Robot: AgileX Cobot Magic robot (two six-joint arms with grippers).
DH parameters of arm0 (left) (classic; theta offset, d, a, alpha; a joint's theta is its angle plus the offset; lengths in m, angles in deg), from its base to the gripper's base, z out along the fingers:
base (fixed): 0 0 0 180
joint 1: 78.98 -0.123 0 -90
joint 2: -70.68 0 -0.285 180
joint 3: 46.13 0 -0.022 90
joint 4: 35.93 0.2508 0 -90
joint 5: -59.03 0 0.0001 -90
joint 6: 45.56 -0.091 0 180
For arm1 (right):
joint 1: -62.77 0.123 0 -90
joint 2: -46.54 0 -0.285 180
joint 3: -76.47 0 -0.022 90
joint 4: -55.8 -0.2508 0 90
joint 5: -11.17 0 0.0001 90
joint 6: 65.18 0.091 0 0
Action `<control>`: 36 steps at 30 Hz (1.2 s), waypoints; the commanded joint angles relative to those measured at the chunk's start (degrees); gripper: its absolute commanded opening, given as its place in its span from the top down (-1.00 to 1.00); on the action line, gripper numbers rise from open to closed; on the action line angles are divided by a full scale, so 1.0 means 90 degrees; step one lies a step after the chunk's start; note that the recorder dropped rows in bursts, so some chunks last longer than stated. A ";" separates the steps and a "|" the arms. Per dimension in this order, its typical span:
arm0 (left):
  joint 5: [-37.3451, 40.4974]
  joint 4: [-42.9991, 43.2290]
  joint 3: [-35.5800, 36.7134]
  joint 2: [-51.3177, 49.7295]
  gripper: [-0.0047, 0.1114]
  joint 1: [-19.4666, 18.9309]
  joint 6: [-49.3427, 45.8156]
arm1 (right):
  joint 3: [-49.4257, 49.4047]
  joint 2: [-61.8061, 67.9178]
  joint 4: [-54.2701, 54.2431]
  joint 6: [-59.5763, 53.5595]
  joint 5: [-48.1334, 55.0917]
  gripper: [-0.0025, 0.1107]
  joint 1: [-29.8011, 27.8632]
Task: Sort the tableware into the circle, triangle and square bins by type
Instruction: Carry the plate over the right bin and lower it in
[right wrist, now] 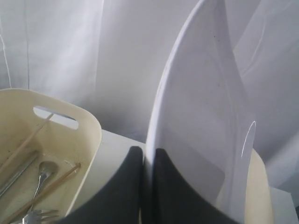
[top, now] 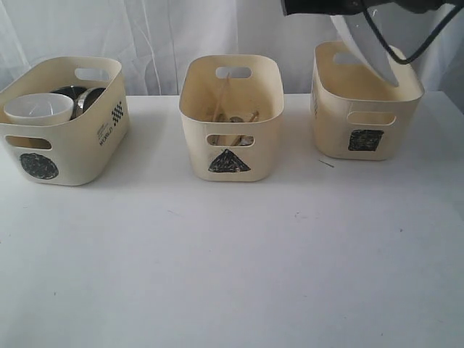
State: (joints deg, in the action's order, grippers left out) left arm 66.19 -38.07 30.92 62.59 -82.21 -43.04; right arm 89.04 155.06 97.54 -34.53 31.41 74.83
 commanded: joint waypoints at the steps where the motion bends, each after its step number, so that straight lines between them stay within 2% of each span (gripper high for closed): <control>1: 0.0020 -0.0024 0.0018 0.0034 0.92 -0.0003 0.0014 | 0.0120 0.0245 0.0207 -0.0109 -0.0403 0.96 -0.0138; 17: 0.0020 -0.0024 0.0018 0.0034 0.92 -0.0003 0.0025 | 0.0120 0.0987 0.0317 -0.0018 -0.0836 0.95 -0.0300; 19: 0.0020 -0.0024 0.0018 0.0034 0.92 -0.0003 0.0025 | 0.0120 0.1026 0.0317 0.0134 -0.0831 0.86 -0.0323; 24: 0.0020 -0.0024 0.0018 0.0034 0.92 -0.0003 0.0025 | 0.0120 0.1013 0.0317 0.0145 -0.0831 0.44 -0.0379; 26: 0.0020 -0.0024 0.0018 0.0034 0.92 -0.0003 0.0025 | 0.0120 0.0971 0.0317 0.0145 -0.0841 0.39 -0.0379; 33: 0.0020 -0.0024 0.0018 0.0034 0.92 -0.0003 0.0025 | 0.0107 0.0569 0.0291 0.0251 -0.0713 0.39 -0.0391; 36: 0.0020 -0.0024 0.0018 0.0034 0.92 -0.0003 0.0025 | -0.0011 0.0262 0.0266 0.0407 -0.0346 0.47 -0.0391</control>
State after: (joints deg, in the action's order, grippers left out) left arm 66.19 -38.07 30.92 62.59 -82.21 -43.04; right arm 89.90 160.21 99.73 -32.27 25.84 71.77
